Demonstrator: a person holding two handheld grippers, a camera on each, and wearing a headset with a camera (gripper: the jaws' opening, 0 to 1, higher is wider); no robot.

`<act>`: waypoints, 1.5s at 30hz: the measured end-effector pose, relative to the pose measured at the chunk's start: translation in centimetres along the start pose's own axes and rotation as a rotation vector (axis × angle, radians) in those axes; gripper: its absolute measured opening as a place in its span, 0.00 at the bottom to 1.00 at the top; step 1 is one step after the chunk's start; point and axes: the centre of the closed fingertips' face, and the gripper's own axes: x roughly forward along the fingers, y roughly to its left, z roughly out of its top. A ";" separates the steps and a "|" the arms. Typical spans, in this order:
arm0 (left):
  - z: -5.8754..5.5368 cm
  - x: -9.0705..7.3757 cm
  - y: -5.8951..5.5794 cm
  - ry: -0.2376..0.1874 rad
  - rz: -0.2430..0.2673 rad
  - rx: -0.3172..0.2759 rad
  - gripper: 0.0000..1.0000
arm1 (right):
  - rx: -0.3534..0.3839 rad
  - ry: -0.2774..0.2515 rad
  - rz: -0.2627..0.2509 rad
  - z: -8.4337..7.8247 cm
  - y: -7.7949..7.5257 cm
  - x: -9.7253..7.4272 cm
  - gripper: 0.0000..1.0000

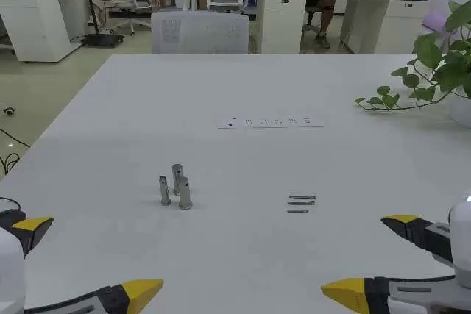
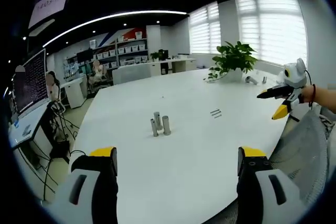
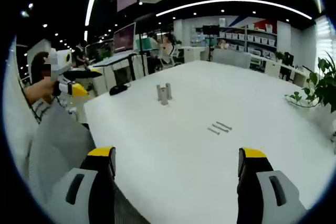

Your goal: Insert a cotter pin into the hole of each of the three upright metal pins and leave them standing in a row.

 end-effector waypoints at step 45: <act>0.0 -0.4 0.5 -0.030 0.023 -0.003 0.89 | 0.006 0.003 0.004 -0.3 -0.4 -0.3 0.96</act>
